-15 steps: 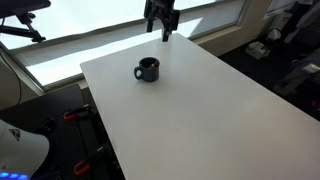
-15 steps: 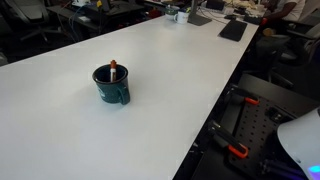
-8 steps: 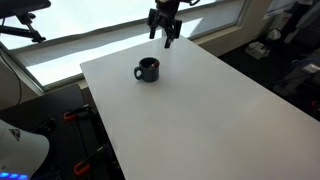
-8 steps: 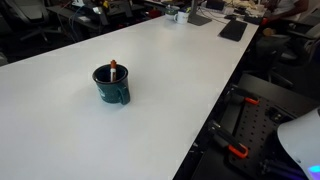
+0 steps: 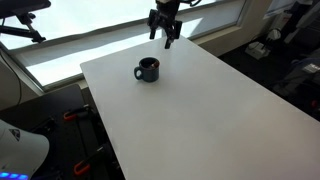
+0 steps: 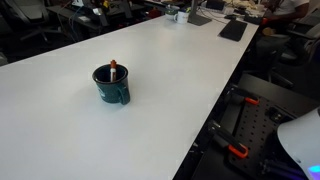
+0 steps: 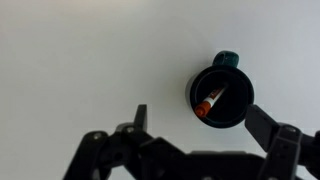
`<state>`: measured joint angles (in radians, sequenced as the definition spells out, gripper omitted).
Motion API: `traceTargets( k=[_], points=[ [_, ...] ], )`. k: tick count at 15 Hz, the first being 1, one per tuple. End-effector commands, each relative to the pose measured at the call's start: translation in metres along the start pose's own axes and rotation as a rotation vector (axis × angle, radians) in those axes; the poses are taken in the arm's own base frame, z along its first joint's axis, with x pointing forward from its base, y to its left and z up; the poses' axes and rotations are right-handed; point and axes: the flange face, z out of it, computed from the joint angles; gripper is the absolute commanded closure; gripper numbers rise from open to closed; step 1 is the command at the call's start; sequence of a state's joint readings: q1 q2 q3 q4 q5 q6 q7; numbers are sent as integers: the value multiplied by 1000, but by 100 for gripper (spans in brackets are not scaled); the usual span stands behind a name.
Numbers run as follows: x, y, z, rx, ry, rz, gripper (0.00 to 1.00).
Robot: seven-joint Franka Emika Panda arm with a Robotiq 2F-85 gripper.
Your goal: Remove the marker from the mug
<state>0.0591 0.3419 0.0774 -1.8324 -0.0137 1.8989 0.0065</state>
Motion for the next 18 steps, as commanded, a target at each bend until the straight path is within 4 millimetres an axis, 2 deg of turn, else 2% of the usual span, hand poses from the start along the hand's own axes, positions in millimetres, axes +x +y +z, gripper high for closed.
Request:
traceTargets(
  k=[1, 3, 4, 6, 12, 18],
  points=[
    [23, -7, 9, -4, -39, -24, 0],
    [35, -13, 16, -9, -52, -46, 0],
    [21, -6, 16, -2, -25, -14, 0],
    [27, -8, 24, -1, -34, -17, 0],
    [28, -6, 24, 2, -36, -13, 0],
    [46, -26, 41, -2, -70, -79, 0]
  ],
)
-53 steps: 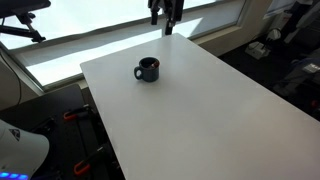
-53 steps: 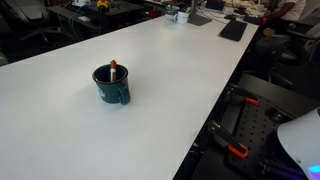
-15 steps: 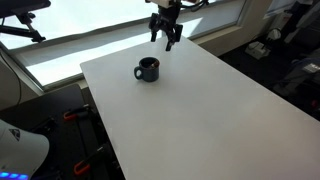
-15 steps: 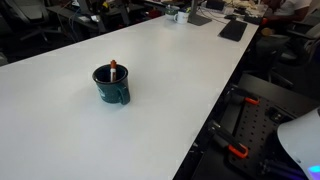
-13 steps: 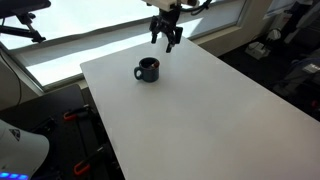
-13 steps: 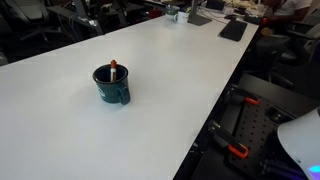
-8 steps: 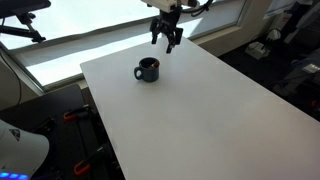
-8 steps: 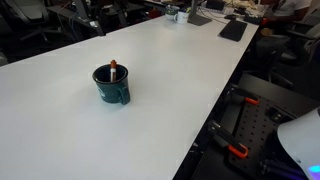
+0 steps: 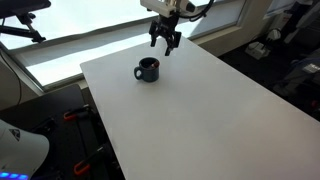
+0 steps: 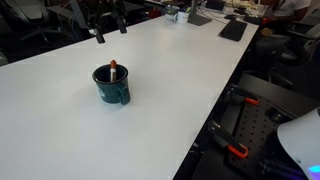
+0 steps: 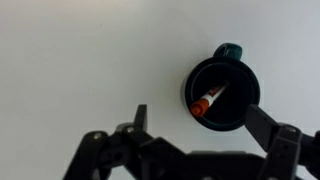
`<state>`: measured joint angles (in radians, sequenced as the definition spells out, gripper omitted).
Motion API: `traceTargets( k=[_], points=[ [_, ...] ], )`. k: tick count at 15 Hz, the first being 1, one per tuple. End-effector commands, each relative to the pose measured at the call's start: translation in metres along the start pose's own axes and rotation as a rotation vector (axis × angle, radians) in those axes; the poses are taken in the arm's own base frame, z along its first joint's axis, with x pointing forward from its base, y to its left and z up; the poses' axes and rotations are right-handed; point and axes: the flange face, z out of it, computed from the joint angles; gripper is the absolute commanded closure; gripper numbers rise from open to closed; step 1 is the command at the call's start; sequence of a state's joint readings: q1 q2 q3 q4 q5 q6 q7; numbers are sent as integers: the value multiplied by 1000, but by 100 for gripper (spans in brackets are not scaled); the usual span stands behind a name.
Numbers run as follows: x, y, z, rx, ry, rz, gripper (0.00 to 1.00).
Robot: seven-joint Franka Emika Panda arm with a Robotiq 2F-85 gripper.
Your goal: Remove the marker from the mug
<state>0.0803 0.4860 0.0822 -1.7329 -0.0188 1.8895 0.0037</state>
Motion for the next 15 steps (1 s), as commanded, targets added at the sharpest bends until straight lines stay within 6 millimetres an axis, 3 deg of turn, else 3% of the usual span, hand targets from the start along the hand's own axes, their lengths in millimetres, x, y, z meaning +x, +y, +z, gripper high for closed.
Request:
traceTargets(
  k=[1, 10, 15],
  points=[
    [15, -15, 2, -3, -19, -66, 0],
    [21, -22, 14, 2, -25, -58, 0],
    [29, -17, 34, 12, -70, -47, 0]
  ],
)
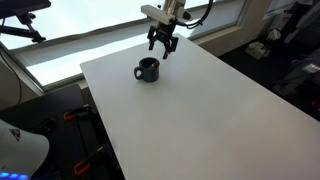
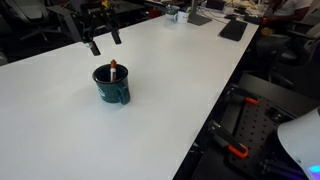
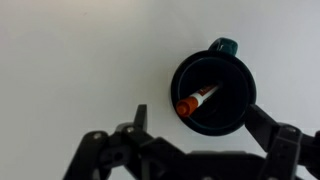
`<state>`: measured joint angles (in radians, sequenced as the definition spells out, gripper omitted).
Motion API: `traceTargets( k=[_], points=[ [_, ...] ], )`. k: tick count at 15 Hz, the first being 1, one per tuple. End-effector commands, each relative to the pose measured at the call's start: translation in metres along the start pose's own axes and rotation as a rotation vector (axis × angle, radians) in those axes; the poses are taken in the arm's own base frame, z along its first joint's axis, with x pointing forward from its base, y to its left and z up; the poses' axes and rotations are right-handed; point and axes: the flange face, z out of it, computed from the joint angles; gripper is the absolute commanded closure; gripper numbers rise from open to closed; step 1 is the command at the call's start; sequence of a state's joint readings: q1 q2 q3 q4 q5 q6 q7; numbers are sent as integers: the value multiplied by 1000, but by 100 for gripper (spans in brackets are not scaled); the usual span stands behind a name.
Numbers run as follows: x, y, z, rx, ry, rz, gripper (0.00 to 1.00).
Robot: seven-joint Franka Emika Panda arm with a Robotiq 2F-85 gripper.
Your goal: Remove the marker from the mug
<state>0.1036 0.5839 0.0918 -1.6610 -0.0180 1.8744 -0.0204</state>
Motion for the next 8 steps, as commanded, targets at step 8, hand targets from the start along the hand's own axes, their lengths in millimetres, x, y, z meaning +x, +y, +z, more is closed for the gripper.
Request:
traceTargets(
  k=[8],
  points=[
    [7, 3, 22, 5, -41, 4, 0]
  ],
)
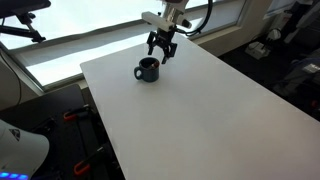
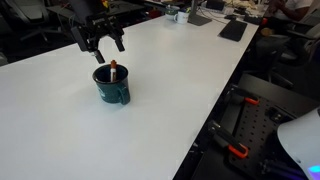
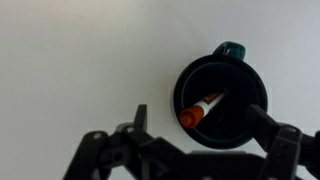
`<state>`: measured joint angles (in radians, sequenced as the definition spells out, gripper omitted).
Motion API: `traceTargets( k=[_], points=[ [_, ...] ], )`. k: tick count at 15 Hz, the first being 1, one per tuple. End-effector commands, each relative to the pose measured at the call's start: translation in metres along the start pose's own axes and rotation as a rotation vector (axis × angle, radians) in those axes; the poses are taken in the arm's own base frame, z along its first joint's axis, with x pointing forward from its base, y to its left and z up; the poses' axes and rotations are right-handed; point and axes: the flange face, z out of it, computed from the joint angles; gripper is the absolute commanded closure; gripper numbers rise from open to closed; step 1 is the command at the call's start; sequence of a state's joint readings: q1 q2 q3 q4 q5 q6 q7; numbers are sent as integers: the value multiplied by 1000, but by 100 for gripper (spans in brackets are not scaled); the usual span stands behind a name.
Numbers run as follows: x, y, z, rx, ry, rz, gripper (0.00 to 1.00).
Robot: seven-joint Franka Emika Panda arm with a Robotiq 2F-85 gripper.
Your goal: Remove the marker from the mug
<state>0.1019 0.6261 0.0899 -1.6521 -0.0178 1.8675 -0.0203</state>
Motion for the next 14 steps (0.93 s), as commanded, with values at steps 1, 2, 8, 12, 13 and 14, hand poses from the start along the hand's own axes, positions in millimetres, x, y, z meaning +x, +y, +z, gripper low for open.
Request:
traceTargets(
  k=[1, 2, 8, 12, 13, 14],
  points=[
    [0, 0, -1, 0, -1, 0, 0],
    [1, 0, -2, 3, 2, -5, 0],
    [3, 1, 3, 13, -7, 4, 0],
    [5, 2, 7, 21, 2, -8, 26],
    [5, 2, 7, 23, 0, -8, 31],
    [5, 3, 8, 25, 0, -3, 40]
  ],
)
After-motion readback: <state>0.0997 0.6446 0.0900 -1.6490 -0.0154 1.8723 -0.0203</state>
